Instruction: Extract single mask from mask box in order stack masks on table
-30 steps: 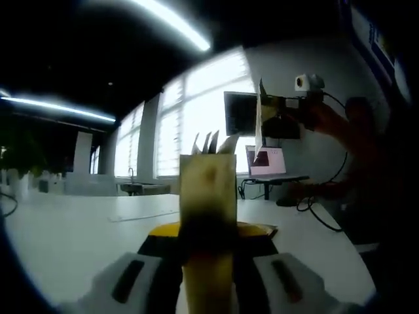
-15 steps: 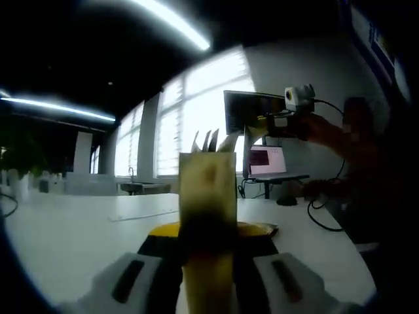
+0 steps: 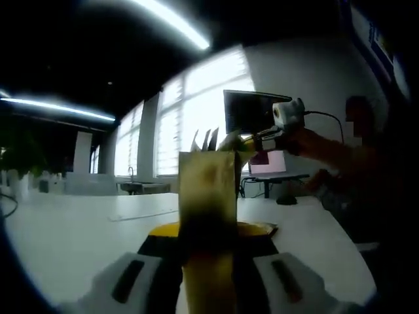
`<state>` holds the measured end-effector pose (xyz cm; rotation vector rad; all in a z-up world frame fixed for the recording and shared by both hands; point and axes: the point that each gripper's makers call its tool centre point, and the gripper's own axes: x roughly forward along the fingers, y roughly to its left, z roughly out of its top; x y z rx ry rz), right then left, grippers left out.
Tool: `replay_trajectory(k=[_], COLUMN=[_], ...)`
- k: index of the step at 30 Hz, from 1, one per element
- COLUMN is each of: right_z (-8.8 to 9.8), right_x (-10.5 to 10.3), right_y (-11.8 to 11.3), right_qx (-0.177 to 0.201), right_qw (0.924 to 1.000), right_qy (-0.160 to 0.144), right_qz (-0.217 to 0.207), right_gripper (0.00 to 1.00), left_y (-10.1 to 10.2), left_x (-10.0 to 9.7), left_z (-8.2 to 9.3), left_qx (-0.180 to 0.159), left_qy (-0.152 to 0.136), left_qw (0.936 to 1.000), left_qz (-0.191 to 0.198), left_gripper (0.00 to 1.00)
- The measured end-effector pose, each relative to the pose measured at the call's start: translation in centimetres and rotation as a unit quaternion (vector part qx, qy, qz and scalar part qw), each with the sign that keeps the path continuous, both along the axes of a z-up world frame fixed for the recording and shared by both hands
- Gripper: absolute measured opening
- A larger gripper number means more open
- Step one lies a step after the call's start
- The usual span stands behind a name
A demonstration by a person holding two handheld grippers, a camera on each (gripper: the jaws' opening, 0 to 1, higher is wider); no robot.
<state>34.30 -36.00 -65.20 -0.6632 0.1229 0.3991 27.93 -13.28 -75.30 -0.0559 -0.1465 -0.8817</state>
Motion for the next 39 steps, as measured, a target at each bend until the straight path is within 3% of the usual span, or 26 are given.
replay_trajectory(k=[12,18,39], right_z=[-2.5,-4.3,-8.9], right_x=[1.9,2.3,-3.3], right_y=[0.8,0.3,2.1], right_qx=[-0.022,-0.054,-0.051], right_qw=[0.9997,0.9984,0.9986], right_qy=[0.001,0.004,0.014], right_qz=[-0.007,-0.017,0.004], right_gripper=[0.0,0.0,0.0], left_y=[0.1,0.1,0.0], left_x=[0.1,0.1,0.1], left_z=[-0.1,-0.1,-0.1], left_qx=[0.001,0.001,0.003], left_qy=[0.0,0.0,0.0], left_qw=[1.0,1.0,1.0], left_qz=[0.0,0.0,0.001], left_gripper=[0.31,0.31,0.31])
